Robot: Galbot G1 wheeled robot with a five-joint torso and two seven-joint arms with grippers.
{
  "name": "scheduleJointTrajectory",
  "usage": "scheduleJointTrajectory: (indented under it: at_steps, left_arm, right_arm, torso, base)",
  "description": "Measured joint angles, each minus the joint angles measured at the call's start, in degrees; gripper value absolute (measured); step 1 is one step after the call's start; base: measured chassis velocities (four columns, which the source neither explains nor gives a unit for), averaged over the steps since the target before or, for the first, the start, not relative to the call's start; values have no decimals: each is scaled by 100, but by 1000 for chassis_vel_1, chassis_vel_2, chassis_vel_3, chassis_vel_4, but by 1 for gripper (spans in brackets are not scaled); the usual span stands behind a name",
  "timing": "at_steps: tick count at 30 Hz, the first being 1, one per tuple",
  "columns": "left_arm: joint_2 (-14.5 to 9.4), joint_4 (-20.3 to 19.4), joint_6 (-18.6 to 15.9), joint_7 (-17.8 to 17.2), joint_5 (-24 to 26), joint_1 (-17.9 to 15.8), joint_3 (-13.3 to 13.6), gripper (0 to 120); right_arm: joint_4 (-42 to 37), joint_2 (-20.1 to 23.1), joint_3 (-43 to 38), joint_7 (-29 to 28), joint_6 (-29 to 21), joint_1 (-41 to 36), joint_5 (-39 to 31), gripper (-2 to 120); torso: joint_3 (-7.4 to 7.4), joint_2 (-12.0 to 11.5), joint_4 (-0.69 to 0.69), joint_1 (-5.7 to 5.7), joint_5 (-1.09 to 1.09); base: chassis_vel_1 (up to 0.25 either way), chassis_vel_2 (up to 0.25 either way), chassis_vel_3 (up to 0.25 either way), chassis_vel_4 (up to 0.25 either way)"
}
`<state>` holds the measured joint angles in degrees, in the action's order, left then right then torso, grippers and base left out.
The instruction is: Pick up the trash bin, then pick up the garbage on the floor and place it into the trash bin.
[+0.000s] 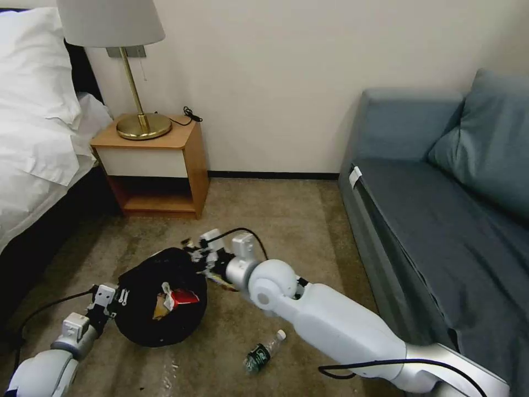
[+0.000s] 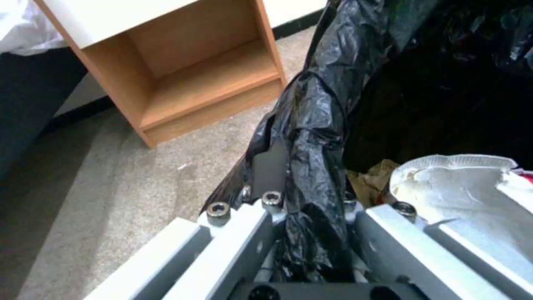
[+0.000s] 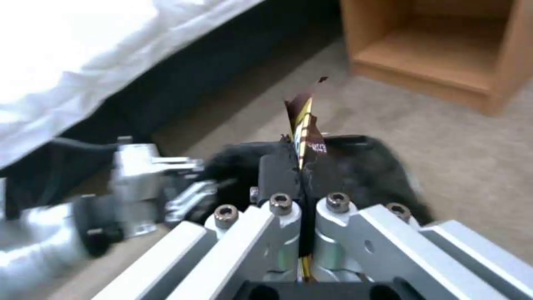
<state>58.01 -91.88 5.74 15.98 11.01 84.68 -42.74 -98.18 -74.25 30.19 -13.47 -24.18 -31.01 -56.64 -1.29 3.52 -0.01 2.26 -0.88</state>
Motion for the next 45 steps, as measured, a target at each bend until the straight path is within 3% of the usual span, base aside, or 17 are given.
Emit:
scheduleJointTrajectory:
  at_steps: [7,13,19,22,27,29,32,33,37,39,43,45]
  left_arm:
    - [27,112,-2,-42,79,-94,-34,1]
    - [42,-18,-103,-143,295,-111,5,1]
    - [9,-97,-134,-193,430,-77,-63,1]
    - [2,-189,-180,-251,530,-9,-110,1]
    - [9,-282,-259,-287,700,30,-112,1]
    - [21,-361,-331,-330,815,64,-108,1]
    - [25,-367,-362,-361,856,75,-112,1]
    - [25,-367,-385,-377,894,85,-134,1]
    - [23,-367,-390,-380,908,104,-173,1]
    - [23,-367,-388,-374,909,138,-212,1]
    - [37,-367,-371,-367,908,168,-248,1]
    - [63,-365,-364,-363,908,196,-275,1]
  right_arm:
    - [-65,-314,473,-116,-65,128,-219,0]
    - [630,-796,706,-107,161,128,-32,0]
    - [1335,-1084,738,-13,624,172,192,0]
    - [1709,-1182,724,248,1116,166,446,0]
    - [1875,-1218,742,441,1558,124,745,0]
    - [2057,-1261,791,553,2052,65,1133,0]
    - [2089,-1282,813,558,2222,23,1229,0]
    - [2090,-1288,825,556,2279,2,1294,7]
    - [2090,-1290,851,551,2343,-27,1393,15]
    - [2093,-1290,855,543,2476,-52,1456,28]
    - [2070,-1279,825,536,2572,-67,1461,39]
    - [1974,-1229,810,530,2657,-68,1447,50]
  torso:
    - [0,0,0,0,0]
    - [0,0,-1,0,0]
    - [0,0,-1,0,1]
    - [0,0,0,0,0]
    - [0,0,-1,0,1]
    - [0,0,-1,0,1]
    - [0,0,-1,0,0]
    - [0,0,-1,0,1]
    - [0,0,0,0,0]
    - [0,0,-1,0,0]
    - [0,0,0,0,0]
    - [0,0,-1,0,1]
  base:
    - [0,0,0,0]
    - [0,0,0,0]
    - [0,0,0,0]
    - [0,0,0,0]
    - [0,0,0,0]
    - [0,0,0,0]
    - [0,0,0,0]
    - [0,0,0,0]
    - [0,0,0,0]
    - [0,0,0,0]
    - [0,0,0,0]
    - [0,0,0,0]
